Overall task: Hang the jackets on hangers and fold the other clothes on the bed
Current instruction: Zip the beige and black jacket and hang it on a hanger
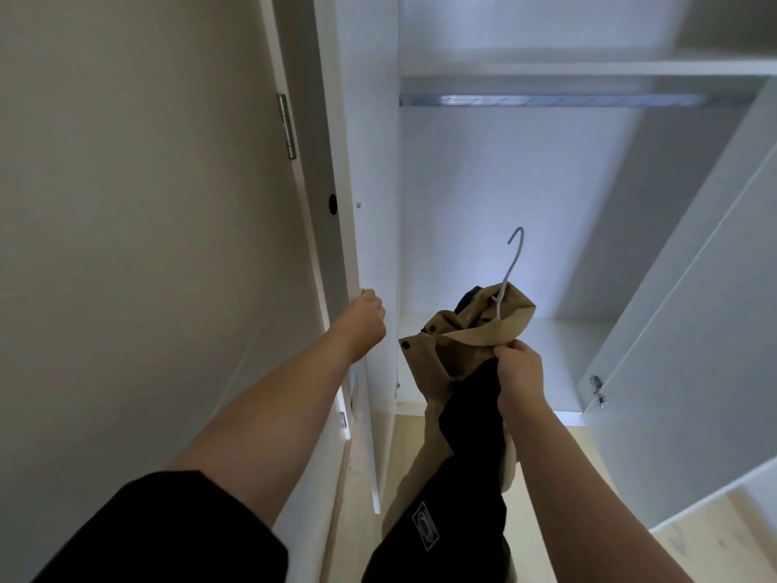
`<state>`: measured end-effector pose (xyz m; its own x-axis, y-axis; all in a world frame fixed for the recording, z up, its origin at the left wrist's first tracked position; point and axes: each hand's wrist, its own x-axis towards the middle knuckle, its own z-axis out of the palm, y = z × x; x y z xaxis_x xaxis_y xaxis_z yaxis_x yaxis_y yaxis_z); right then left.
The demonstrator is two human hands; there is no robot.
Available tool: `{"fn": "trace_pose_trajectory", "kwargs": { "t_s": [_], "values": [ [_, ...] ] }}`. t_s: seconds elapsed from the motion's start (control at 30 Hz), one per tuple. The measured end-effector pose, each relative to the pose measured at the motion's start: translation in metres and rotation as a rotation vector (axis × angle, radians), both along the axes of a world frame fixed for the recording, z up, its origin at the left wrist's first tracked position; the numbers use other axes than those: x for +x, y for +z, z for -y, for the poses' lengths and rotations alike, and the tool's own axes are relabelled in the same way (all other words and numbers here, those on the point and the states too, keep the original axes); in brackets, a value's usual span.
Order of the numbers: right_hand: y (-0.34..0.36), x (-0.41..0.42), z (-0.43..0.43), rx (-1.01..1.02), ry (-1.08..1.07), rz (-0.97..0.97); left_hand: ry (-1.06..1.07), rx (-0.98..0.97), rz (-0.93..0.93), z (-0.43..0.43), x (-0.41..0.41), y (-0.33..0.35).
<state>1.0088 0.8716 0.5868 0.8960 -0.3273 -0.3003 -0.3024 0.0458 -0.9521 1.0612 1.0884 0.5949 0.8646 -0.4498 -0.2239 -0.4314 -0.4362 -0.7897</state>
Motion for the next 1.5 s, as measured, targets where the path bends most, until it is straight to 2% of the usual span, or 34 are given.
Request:
{"fn": "trace_pose_trajectory", "kwargs": {
  "t_s": [0.07,0.13,0.2,0.27,0.33,0.4,0.57,0.73,0.83,1.0,1.27,1.5],
  "values": [
    [0.005,-0.001,0.003,0.089,0.021,0.017,0.012,-0.207,-0.070,0.002,-0.002,-0.009],
    [0.009,-0.002,0.009,0.198,0.036,0.019,0.120,-0.628,-0.242,0.008,-0.008,-0.010],
    [0.010,-0.001,0.015,0.324,0.023,-0.005,0.322,-1.081,-0.434,0.017,-0.010,-0.003],
    [0.009,-0.001,0.022,0.451,-0.003,-0.009,0.449,-1.368,-0.653,0.028,-0.006,0.008],
    [0.008,-0.002,0.028,0.578,-0.006,0.014,0.529,-1.490,-0.891,0.042,-0.002,0.019],
    [0.007,0.004,0.036,0.609,-0.018,0.039,0.559,-1.492,-1.048,0.058,0.004,0.027],
    [0.004,0.037,0.061,0.644,-0.005,0.053,0.506,-1.392,-1.172,0.102,0.026,0.034],
    [0.005,0.078,0.091,0.731,0.011,0.069,0.386,-1.206,-1.102,0.156,0.057,0.033],
    [0.006,0.109,0.111,0.638,0.060,0.058,0.429,-1.220,-1.052,0.182,0.088,0.029],
    [0.003,0.175,0.146,0.450,0.145,-0.017,0.464,-1.254,-0.806,0.214,0.145,0.008],
    [0.021,0.294,0.177,0.264,0.318,-0.034,0.500,-1.568,-0.472,0.241,0.236,0.001],
    [0.052,0.382,0.162,0.069,0.474,-0.046,0.623,-1.687,-0.160,0.207,0.296,0.020]
  ]
}}
